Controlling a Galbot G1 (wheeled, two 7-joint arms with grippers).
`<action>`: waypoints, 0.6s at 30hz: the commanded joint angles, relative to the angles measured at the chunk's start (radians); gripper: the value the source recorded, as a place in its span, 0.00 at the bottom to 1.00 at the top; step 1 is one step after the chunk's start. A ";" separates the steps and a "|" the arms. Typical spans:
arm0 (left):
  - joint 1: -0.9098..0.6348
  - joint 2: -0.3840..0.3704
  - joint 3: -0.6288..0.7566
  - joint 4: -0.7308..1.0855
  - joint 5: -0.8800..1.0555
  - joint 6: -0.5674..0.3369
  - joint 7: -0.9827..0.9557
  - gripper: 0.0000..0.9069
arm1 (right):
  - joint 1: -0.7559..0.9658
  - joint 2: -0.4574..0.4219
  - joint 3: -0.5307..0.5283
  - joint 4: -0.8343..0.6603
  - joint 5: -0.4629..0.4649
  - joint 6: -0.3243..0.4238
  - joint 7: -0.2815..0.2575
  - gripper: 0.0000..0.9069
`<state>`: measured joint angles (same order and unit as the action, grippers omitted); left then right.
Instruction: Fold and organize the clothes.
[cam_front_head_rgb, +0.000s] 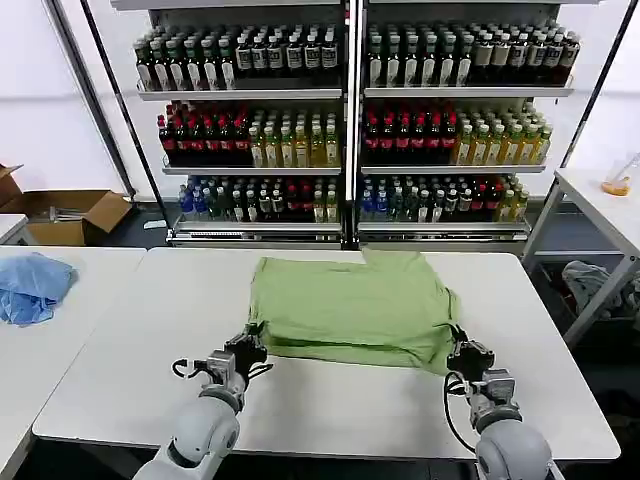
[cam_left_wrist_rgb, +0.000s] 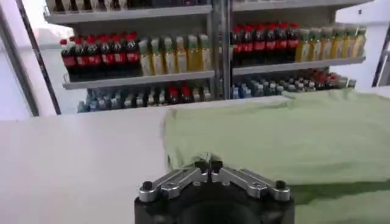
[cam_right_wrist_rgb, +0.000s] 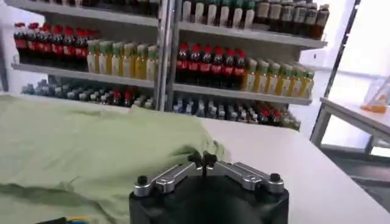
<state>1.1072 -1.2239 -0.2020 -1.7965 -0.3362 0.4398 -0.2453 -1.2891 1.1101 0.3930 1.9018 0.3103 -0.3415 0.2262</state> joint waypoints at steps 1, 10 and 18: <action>0.024 0.000 -0.008 -0.001 0.025 0.001 -0.002 1.00 | -0.025 0.003 0.007 0.001 -0.033 -0.016 -0.013 1.00; 0.048 0.003 -0.041 0.043 0.024 -0.014 -0.013 1.00 | -0.137 0.025 0.058 0.040 -0.019 -0.018 0.021 1.00; 0.018 -0.006 -0.041 0.084 0.014 -0.006 -0.021 1.00 | -0.150 0.045 0.070 0.002 0.052 -0.030 0.047 1.00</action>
<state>1.1334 -1.2269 -0.2359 -1.7539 -0.3203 0.4302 -0.2614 -1.3999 1.1462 0.4474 1.9167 0.3250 -0.3644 0.2599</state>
